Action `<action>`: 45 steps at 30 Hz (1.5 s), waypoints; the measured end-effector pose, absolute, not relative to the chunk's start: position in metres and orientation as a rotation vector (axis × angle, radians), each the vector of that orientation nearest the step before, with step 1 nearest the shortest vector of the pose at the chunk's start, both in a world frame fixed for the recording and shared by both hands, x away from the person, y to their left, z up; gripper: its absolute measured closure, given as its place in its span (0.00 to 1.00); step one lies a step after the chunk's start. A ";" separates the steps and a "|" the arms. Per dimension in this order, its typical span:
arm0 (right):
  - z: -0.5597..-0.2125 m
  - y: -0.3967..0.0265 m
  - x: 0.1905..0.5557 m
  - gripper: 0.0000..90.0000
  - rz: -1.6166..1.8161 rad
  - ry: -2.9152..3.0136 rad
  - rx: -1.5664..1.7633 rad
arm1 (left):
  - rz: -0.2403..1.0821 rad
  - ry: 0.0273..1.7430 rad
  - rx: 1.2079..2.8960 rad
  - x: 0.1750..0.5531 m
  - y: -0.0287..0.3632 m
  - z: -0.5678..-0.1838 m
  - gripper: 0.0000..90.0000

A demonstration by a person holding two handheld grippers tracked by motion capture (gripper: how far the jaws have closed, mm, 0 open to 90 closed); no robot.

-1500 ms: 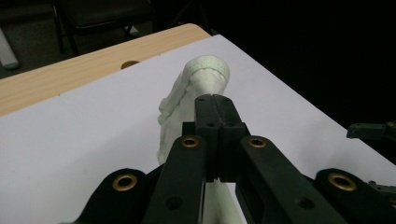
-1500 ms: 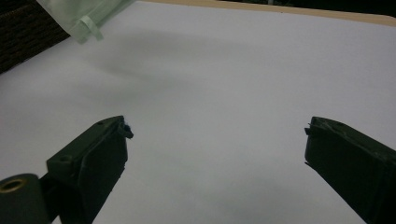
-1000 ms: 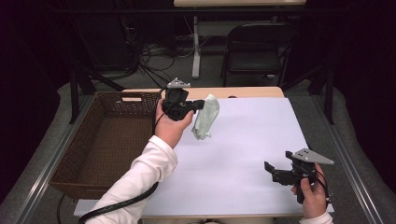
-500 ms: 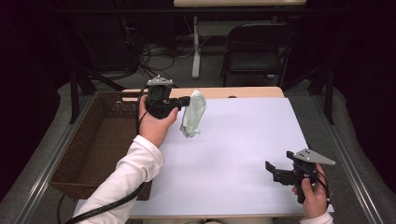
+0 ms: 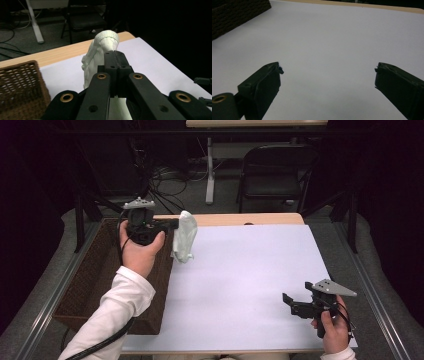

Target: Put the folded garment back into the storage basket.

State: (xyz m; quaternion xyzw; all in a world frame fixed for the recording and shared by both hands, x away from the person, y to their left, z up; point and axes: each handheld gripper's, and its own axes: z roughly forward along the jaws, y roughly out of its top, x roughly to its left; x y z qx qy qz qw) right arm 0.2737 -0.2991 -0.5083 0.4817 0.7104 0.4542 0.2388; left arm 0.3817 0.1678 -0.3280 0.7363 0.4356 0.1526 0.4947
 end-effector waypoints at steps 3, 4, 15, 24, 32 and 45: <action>-0.508 -0.299 0.273 0.07 1.257 1.934 1.318 | 0.383 1.068 1.772 0.379 0.179 -0.323 1.00; -0.508 -0.299 0.273 0.07 1.252 1.932 1.318 | 0.387 1.071 1.772 0.378 0.183 -0.321 1.00; -0.507 -0.299 0.271 0.07 1.254 1.931 1.320 | 0.417 1.120 1.758 0.368 0.214 -0.315 1.00; -0.507 -0.300 0.272 0.07 1.245 1.936 1.320 | 0.446 1.153 1.765 0.366 0.229 -0.315 1.00; -0.508 -0.299 0.273 0.07 1.250 1.933 1.322 | 0.450 1.209 1.755 0.362 0.247 -0.324 1.00; -0.510 -0.297 0.272 0.07 1.244 1.950 1.319 | 0.427 1.285 1.759 0.362 0.262 -0.356 1.00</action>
